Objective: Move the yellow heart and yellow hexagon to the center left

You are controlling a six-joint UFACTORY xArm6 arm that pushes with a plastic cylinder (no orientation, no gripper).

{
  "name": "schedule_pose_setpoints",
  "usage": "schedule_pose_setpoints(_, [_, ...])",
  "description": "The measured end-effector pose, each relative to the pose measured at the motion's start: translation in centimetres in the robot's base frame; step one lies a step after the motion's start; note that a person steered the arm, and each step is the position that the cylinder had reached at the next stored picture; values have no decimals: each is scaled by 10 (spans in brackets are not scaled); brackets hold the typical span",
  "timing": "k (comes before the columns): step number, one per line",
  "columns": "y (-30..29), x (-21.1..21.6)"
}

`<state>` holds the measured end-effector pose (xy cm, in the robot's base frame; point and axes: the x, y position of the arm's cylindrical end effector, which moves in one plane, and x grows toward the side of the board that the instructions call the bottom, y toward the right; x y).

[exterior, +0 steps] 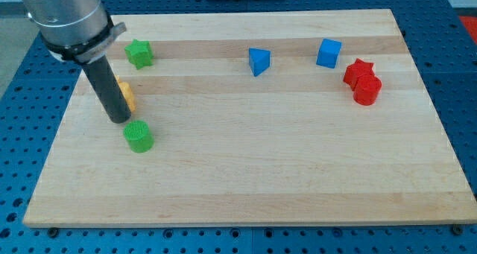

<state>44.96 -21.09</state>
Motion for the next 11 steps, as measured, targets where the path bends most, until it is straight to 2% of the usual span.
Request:
schedule_pose_setpoints(1, [-19, -12])
schedule_pose_setpoints(2, [-23, -4])
schedule_pose_setpoints(3, [-2, 14])
schedule_pose_setpoints(4, [46, 1])
schedule_pose_setpoints(5, [68, -36])
schedule_pose_setpoints(9, [14, -34])
schedule_pose_setpoints(10, [14, -34])
schedule_pose_setpoints(11, [46, -33])
